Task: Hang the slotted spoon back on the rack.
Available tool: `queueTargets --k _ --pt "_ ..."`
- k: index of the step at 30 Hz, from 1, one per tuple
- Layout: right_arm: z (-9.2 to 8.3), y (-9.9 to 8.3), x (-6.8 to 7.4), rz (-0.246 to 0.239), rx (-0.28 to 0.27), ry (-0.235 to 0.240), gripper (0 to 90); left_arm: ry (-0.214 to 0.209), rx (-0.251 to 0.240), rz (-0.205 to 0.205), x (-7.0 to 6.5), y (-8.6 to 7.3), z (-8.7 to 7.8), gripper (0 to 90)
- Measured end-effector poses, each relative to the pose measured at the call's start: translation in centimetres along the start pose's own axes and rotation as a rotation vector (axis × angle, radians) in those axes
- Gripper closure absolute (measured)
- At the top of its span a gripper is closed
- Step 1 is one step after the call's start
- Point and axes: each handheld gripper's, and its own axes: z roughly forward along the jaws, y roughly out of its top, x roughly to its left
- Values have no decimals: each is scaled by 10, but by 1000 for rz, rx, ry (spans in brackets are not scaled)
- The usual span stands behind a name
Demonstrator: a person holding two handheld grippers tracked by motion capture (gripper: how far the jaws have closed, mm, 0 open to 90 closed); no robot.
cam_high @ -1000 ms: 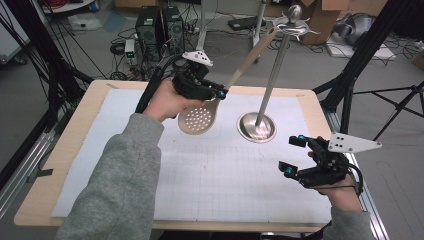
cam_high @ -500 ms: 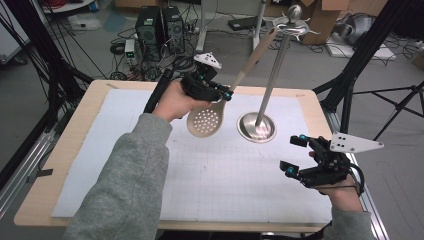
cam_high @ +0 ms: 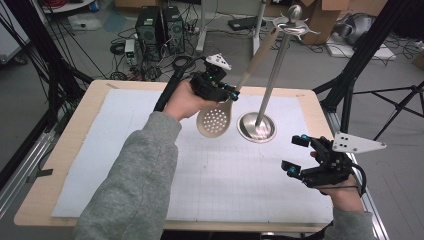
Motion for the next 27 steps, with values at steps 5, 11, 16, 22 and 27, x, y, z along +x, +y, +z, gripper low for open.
queueTargets --k 5,11,16,22,27 --pt "-1 0 0 -2 -6 0 88 -10 8 4 -2 2 15 777" --pt "-2 0 -1 1 -11 -1 88 -19 7 -2 -3 4 23 776" --pt "-3 -1 -2 9 -10 -1 89 -21 15 -12 -3 6 32 775" --pt "-3 -1 -1 12 -11 -1 88 -18 5 -21 -4 6 38 774" --pt "-3 -1 -2 12 -9 -1 89 -9 4 -22 -3 6 42 773"
